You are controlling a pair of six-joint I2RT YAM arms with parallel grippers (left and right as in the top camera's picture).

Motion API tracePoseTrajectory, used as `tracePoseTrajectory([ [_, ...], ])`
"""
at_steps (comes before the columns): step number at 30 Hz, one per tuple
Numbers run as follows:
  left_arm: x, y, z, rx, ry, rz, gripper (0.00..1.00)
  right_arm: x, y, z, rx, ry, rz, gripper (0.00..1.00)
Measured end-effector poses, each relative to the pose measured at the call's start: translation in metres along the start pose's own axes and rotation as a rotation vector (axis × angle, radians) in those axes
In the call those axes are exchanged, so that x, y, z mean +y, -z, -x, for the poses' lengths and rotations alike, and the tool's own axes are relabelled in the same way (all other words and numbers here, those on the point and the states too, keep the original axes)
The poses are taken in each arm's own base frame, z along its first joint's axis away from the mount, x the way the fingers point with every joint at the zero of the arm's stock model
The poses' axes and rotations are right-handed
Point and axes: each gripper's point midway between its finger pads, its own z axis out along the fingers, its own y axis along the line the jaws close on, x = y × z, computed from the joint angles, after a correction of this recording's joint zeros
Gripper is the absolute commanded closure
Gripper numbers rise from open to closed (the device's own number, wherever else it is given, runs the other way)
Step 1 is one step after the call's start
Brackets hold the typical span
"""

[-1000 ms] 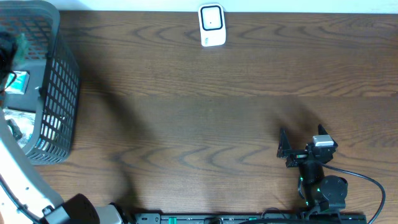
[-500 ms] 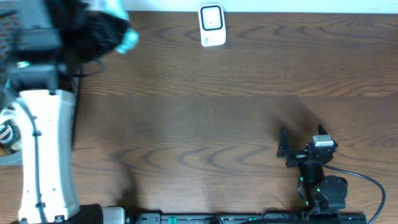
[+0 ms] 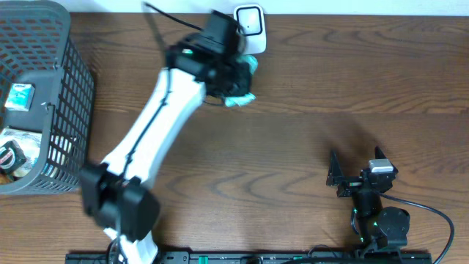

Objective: Scan the item barcode
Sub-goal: 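Lift the green packet out and carry it toward the scanner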

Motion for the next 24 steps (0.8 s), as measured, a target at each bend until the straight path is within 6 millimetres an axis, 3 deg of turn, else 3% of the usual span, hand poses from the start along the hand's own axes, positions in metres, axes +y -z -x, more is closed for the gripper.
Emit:
tracePoseTrajectory([
  [6, -0.003, -0.068, -0.029, 0.147, -0.012, 0.045, 0.81, 0.000, 0.000, 0.000, 0.000, 0.000, 0.000, 0.01],
  [11, -0.004, -0.107, -0.041, 0.196, 0.036, 0.065, 0.73, 0.000, 0.000, 0.000, 0.000, 0.000, 0.000, 0.01],
  [17, -0.018, -0.126, -0.040, 0.172, 0.028, 0.044, 0.62, 0.000, 0.000, 0.000, 0.000, 0.000, 0.000, 0.01],
  [19, -0.024, -0.128, -0.040, 0.165, 0.022, 0.036, 0.48, 0.000, 0.000, 0.000, 0.000, 0.000, 0.000, 0.01],
  [20, -0.027, -0.128, -0.041, 0.164, 0.020, 0.032, 0.45, 0.000, 0.000, 0.000, 0.000, 0.000, 0.000, 0.01],
  [24, -0.029, -0.129, -0.042, 0.164, 0.020, 0.030, 0.43, 0.000, 0.000, 0.000, 0.000, 0.000, 0.000, 0.01],
])
